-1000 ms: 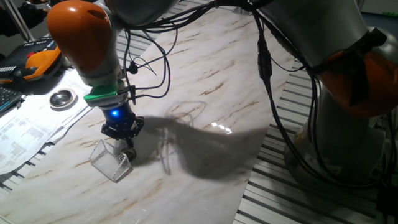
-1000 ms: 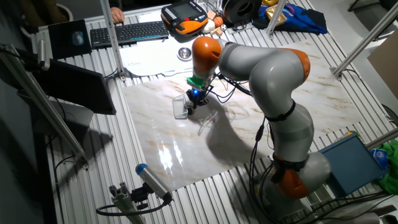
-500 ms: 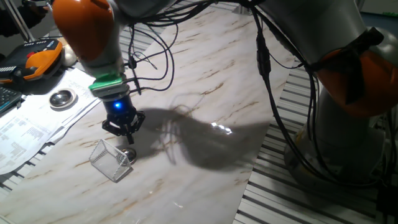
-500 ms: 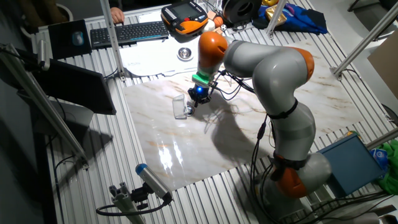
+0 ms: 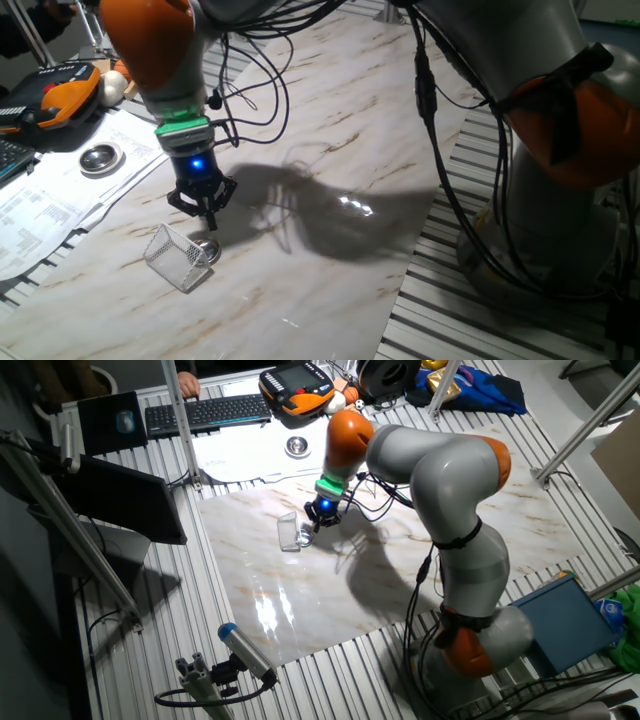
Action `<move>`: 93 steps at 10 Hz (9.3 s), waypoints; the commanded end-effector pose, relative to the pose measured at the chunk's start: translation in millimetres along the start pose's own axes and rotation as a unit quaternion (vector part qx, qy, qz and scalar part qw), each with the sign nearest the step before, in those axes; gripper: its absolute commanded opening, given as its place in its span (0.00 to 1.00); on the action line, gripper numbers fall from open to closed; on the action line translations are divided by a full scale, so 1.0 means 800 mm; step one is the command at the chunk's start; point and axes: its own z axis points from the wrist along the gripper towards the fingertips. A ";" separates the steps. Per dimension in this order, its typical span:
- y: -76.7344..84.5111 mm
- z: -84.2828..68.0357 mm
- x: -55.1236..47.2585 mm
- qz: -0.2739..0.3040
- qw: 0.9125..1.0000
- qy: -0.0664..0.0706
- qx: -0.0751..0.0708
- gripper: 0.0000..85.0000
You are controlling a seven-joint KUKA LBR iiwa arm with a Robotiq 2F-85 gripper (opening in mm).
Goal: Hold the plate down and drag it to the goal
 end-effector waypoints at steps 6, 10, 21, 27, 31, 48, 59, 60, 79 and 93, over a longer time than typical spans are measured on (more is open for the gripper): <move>0.000 0.000 0.000 -0.062 0.998 0.017 -0.029 0.00; 0.000 0.000 0.000 -0.098 0.994 0.023 -0.033 0.00; 0.002 0.011 0.008 -0.141 0.988 0.046 -0.038 0.00; -0.003 0.014 0.011 -0.147 0.988 0.038 -0.014 0.00; -0.002 0.023 0.016 -0.146 0.989 0.034 -0.014 0.00; 0.015 0.031 0.030 -0.127 0.991 0.038 -0.029 0.00; 0.030 0.037 0.037 -0.117 0.992 0.037 -0.036 0.00; 0.030 0.036 0.037 -0.118 0.992 0.035 -0.033 0.00; 0.014 -0.065 0.044 -0.342 0.930 -0.076 0.107 0.00; 0.036 -0.066 0.049 -0.365 0.921 -0.025 0.131 0.00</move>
